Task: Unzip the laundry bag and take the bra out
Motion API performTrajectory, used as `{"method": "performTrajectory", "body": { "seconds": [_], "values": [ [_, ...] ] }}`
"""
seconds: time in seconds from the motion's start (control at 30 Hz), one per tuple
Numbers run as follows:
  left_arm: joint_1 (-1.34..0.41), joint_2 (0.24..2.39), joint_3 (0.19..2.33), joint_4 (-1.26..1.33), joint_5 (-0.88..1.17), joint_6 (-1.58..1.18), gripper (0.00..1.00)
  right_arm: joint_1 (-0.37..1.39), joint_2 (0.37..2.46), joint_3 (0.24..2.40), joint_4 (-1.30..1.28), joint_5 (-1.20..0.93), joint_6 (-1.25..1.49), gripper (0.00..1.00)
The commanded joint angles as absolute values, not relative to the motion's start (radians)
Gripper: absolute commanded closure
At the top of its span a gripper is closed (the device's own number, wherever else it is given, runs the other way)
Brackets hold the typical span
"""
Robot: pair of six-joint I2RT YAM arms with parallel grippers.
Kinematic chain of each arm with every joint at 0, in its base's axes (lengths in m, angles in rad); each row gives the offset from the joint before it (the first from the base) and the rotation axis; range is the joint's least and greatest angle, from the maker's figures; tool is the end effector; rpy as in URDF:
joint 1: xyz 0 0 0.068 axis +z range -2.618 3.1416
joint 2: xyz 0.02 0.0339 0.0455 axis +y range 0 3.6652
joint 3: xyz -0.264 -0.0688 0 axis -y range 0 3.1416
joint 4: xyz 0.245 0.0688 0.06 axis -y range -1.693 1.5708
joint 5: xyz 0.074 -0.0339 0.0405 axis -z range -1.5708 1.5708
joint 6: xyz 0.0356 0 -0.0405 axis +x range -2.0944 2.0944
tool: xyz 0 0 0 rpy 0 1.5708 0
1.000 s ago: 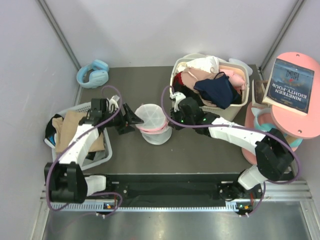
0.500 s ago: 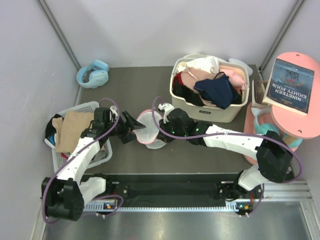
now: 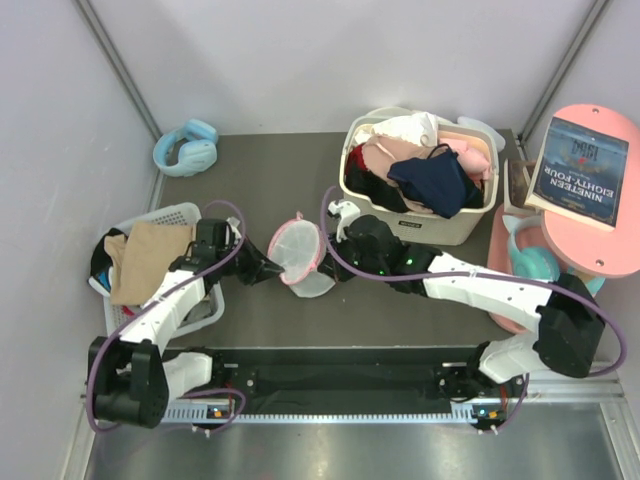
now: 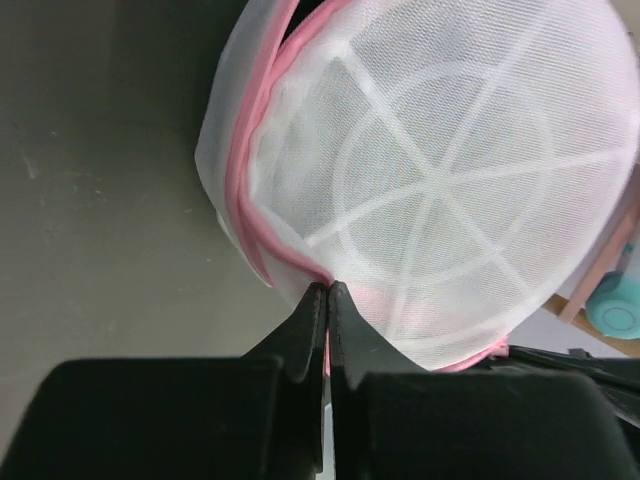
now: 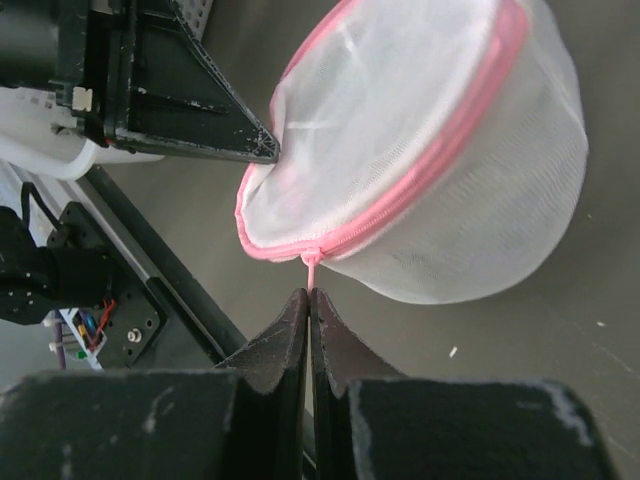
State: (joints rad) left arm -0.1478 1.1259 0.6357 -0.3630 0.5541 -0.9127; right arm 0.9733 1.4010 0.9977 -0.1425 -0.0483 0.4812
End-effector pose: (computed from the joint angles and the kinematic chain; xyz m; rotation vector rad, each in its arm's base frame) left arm 0.2142 -0.0508 0.2108 -0.7050 2.4870 -1.1181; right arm 0.1774 0.2638 0.2759 -0.5788 2.1791 0.8840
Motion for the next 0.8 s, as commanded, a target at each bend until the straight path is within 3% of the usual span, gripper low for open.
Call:
{"method": "performTrajectory", "body": {
  "seconds": [0.0, 0.77],
  "values": [
    [-0.152, 1.166, 0.695, -0.339, 0.517, -0.8, 1.0, 0.986, 1.327, 0.979, -0.164, 0.02, 0.459, 1.0],
    [-0.111, 1.29, 0.914, -0.583, 0.342, -0.44, 1.0, 0.746, 1.236, 0.919, -0.221, 0.011, 0.295, 1.0]
  ]
}}
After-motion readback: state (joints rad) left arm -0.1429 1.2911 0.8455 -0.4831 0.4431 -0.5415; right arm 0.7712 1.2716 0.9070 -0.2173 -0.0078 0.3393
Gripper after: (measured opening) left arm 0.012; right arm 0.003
